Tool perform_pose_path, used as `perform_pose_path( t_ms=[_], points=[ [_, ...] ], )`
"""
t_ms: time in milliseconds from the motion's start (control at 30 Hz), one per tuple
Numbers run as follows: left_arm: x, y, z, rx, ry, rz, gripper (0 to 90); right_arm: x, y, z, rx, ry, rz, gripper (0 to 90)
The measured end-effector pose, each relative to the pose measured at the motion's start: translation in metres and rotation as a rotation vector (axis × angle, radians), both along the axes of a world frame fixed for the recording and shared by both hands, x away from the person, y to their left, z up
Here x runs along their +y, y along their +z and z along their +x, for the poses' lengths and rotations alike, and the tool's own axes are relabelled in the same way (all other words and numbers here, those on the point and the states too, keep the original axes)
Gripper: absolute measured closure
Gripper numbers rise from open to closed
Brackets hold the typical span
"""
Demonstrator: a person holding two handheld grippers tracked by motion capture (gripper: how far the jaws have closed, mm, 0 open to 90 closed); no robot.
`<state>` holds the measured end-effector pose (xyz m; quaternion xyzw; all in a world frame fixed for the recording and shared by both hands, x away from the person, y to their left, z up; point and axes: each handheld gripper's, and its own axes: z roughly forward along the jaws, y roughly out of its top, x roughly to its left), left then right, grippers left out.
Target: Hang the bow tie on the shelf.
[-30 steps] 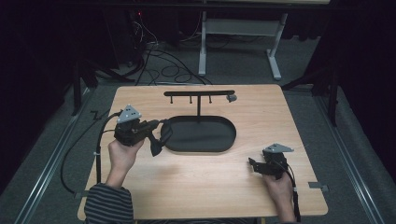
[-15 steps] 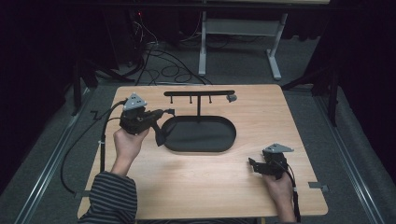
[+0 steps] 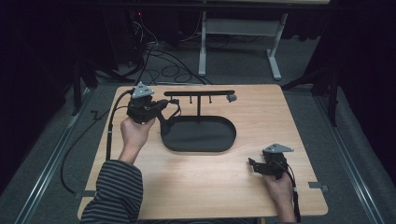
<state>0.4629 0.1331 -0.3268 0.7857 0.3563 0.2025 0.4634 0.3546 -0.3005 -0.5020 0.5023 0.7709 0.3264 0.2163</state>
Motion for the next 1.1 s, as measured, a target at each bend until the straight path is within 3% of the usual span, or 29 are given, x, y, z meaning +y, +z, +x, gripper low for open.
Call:
perform_pose_path(
  t_ms=[567,1100],
  points=[
    [-0.007,-0.007,0.023,-0.003,0.069,0.026,89.5,-0.001,0.000,0.000,0.001,0.004,0.004,29.9],
    [-0.010,-0.011,0.020,0.002,0.048,0.048,83.9,-0.001,0.000,0.000,0.001,0.004,0.004,29.9]
  ],
)
